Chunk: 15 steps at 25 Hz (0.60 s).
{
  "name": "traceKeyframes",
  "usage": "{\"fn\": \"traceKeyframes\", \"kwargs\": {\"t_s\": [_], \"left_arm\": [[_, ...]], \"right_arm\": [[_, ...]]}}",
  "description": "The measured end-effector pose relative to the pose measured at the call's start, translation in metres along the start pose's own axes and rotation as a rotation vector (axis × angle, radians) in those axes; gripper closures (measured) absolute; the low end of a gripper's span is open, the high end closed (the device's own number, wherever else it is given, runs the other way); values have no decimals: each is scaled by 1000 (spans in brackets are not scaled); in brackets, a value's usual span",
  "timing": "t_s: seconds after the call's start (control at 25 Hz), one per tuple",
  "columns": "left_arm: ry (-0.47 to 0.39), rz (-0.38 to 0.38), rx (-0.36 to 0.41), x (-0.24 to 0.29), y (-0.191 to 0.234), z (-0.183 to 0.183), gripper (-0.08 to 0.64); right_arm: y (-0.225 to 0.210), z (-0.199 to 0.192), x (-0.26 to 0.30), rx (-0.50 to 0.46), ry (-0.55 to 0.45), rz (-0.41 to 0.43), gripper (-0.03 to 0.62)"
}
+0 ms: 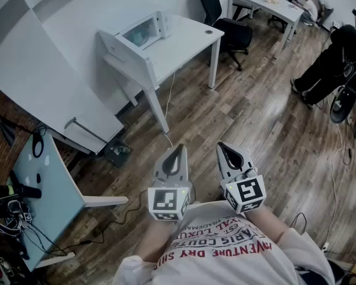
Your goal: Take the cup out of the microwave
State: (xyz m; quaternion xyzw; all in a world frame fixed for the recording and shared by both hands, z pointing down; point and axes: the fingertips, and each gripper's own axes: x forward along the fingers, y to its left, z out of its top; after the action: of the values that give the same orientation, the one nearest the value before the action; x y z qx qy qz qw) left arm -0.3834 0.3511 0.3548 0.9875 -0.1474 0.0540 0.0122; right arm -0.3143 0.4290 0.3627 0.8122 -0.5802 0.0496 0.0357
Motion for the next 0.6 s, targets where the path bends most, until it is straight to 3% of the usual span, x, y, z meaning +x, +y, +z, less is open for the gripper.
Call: {"fn": "traceKeyframes", "kwargs": {"t_s": [0.6], "left_arm": [[40,26,-41,20,2,-12,552]], "right_arm": [[-12,-8,13,22,16,35,588]]}}
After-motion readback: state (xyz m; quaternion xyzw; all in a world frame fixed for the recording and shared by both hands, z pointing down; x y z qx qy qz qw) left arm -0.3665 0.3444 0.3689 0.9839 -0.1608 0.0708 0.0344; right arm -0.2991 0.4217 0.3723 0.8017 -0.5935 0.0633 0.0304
